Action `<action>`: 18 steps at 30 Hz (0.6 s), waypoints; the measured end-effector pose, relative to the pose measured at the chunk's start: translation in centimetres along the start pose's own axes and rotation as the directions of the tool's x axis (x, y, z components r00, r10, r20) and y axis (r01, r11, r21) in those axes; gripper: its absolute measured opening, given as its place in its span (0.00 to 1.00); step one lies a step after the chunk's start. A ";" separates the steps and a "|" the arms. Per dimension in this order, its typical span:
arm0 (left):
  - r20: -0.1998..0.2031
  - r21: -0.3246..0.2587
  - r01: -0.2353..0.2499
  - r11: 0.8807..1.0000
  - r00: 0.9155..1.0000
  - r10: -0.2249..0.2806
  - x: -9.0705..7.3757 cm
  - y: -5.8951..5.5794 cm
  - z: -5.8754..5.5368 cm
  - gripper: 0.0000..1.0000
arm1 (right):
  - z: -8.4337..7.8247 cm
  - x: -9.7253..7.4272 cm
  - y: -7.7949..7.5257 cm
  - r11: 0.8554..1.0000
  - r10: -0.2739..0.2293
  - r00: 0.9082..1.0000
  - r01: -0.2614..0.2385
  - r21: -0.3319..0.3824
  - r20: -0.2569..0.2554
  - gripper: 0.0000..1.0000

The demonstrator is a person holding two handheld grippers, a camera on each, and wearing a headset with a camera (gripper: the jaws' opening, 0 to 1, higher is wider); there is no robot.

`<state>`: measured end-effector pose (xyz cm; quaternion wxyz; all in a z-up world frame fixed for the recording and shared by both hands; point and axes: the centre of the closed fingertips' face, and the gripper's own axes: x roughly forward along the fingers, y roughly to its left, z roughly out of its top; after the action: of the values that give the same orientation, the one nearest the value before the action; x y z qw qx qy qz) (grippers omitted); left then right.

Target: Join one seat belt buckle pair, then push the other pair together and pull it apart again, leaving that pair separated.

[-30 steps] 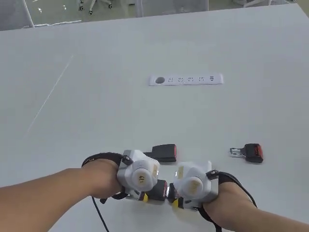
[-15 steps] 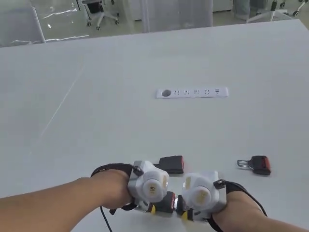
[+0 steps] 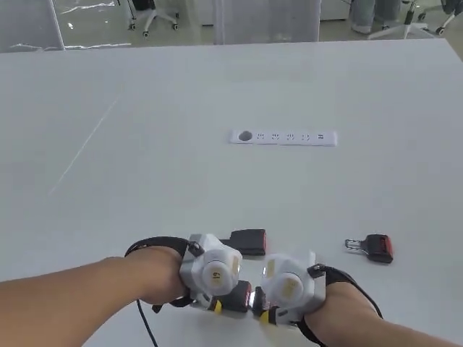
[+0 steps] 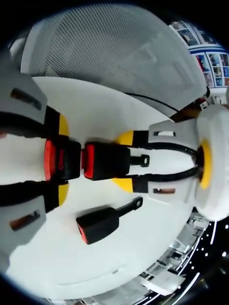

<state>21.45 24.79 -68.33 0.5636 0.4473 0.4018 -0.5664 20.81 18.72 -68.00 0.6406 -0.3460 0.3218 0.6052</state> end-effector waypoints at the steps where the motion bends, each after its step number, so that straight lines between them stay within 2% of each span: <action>1: -0.001 -0.002 0.000 1.000 1.000 0.000 0.0 0.0 0.0 0.32 | 0.0 0.0 0.0 1.000 0.000 1.000 0.000 0.005 0.002 0.32; 7: -0.005 -0.015 -0.010 1.000 1.000 0.010 0.0 0.0 0.1 0.33 | -0.1 0.0 -0.1 1.000 0.005 1.000 -0.005 0.018 0.012 0.33; 18: 0.029 -0.033 0.011 0.999 1.000 -0.010 0.1 0.1 0.0 0.33 | 0.0 -0.1 -0.1 1.000 -0.002 0.999 0.001 0.018 0.047 0.33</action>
<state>21.57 24.72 -68.42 0.5739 0.4276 0.4053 -0.5689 20.90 18.66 -67.94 0.6516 -0.3259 0.3118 0.6099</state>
